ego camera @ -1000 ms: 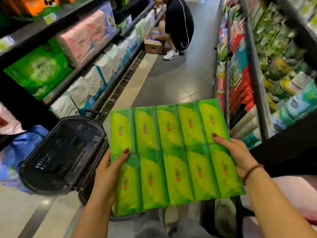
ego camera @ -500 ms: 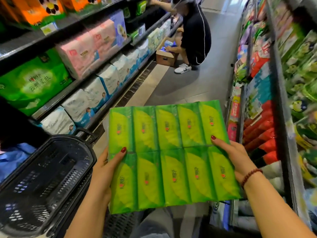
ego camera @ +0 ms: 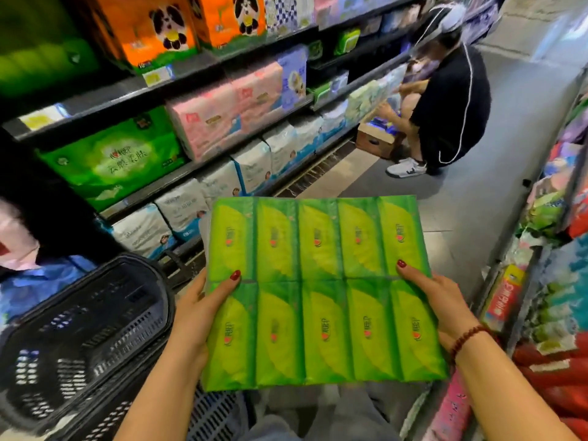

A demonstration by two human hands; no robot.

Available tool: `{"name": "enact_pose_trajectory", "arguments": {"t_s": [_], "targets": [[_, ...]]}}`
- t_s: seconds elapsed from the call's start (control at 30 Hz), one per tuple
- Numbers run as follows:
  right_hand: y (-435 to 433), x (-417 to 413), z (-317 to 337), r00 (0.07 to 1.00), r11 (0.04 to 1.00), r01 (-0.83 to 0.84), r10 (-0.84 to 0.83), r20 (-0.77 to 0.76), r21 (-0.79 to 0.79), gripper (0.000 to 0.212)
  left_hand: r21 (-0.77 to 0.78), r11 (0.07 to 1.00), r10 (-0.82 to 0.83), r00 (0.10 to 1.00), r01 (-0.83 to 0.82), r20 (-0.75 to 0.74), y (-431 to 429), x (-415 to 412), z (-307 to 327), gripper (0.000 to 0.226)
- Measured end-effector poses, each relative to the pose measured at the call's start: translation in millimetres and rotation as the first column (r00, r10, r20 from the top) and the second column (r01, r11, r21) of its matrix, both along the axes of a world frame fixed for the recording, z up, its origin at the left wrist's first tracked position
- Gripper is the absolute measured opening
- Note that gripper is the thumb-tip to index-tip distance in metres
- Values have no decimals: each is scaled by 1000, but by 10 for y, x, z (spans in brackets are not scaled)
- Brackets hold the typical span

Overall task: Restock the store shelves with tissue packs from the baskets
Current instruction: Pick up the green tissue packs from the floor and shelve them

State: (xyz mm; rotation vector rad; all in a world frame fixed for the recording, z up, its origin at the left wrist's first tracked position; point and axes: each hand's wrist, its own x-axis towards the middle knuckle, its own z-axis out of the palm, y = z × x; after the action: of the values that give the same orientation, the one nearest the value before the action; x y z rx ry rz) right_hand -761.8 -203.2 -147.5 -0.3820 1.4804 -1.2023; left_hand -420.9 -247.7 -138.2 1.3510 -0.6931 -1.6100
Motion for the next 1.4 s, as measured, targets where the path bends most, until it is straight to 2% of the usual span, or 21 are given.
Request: {"name": "enact_pose_trajectory", "arguments": {"t_s": [0.3, 0.47, 0.67, 0.87, 1.13, 1.3, 1.4], "targets": [[-1217, -619, 169, 942, 942, -334, 334, -22, -42, 46, -62, 933, 353, 935, -354, -26, -8, -717, 89, 53], [-1752, -445, 199, 879, 878, -476, 476, -8, -59, 46, -98, 860, 501, 865, -501, -27, -48, -658, 130, 54], [-2463, 70, 271, 804, 798, -593, 593, -34, -104, 47, -174, 785, 594, 802, -594, -61, -319, -301, 118, 57], [-3237, 655, 426, 735, 720, -678, 672, -96, -150, 49, -264, 732, 630, 771, -629, -92, -880, 194, 233, 52], [-4335, 1327, 741, 679, 611, -722, 715, -165, -324, 49, -442, 660, 647, 758, -608, -78, -1870, 1003, 618, 51], [-5182, 1823, 967, 655, 504, -721, 719, -231, -476, 43, -596, 629, 628, 778, -500, 10, -2492, 1584, 858, 61], [-5701, 2193, 1113, 669, 452, -689, 697, -257, -567, 39, -676, 583, 667, 741, -452, 79, -2900, 1871, 1088, 65]]}}
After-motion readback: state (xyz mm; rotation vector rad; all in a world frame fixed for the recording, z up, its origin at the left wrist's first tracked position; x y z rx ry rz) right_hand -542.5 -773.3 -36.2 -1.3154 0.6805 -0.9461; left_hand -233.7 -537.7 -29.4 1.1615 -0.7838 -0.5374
